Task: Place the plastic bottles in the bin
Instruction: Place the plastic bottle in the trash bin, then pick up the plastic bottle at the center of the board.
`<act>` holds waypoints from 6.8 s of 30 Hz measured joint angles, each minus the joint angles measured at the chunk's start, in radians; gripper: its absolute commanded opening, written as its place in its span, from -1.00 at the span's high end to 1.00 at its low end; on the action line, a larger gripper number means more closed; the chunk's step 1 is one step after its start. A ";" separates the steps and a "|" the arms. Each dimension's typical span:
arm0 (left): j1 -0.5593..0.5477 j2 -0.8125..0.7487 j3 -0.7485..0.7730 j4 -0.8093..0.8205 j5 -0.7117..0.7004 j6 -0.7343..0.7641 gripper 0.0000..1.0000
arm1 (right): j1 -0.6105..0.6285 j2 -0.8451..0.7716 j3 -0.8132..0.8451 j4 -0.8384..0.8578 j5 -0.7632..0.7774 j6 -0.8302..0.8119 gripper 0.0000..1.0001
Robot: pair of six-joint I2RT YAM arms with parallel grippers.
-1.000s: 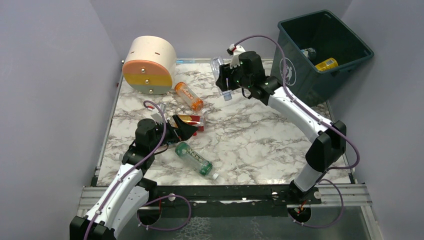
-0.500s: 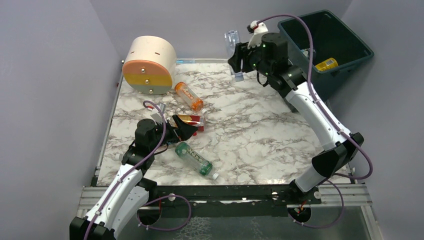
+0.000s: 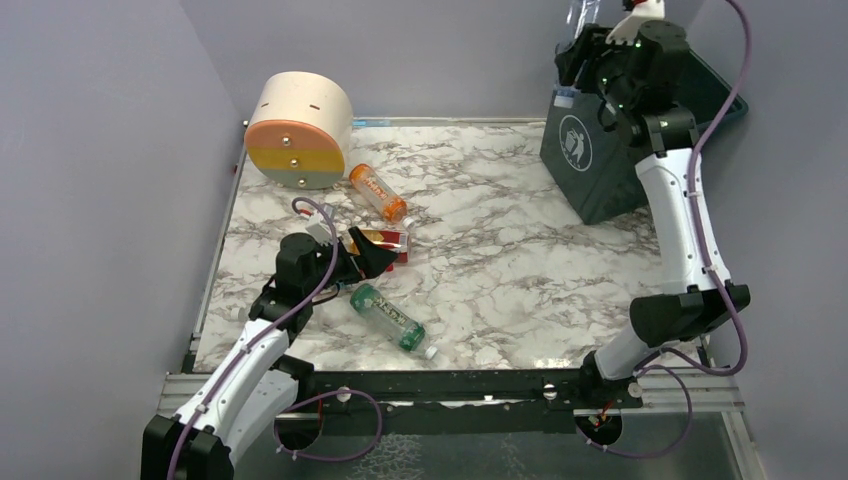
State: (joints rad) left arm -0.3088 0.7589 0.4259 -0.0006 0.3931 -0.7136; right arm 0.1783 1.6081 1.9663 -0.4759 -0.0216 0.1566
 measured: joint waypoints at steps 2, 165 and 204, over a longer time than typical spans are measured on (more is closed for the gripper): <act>0.000 0.010 0.000 0.005 0.001 0.000 -0.98 | -0.040 0.000 0.034 0.002 -0.009 0.007 -0.19; 0.000 -0.135 0.378 -0.157 0.097 0.086 -0.98 | 0.959 -0.003 -0.679 -0.047 0.190 0.106 -0.19; 0.000 -0.124 0.332 -0.107 0.121 0.063 -0.98 | 0.387 -0.095 -0.163 -0.136 0.121 -0.028 -0.19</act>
State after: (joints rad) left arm -0.3088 0.6350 0.7574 -0.1074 0.5144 -0.6506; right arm 0.5655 1.5131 1.8038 -0.6121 0.0998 0.1284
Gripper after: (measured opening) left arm 0.989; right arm 0.596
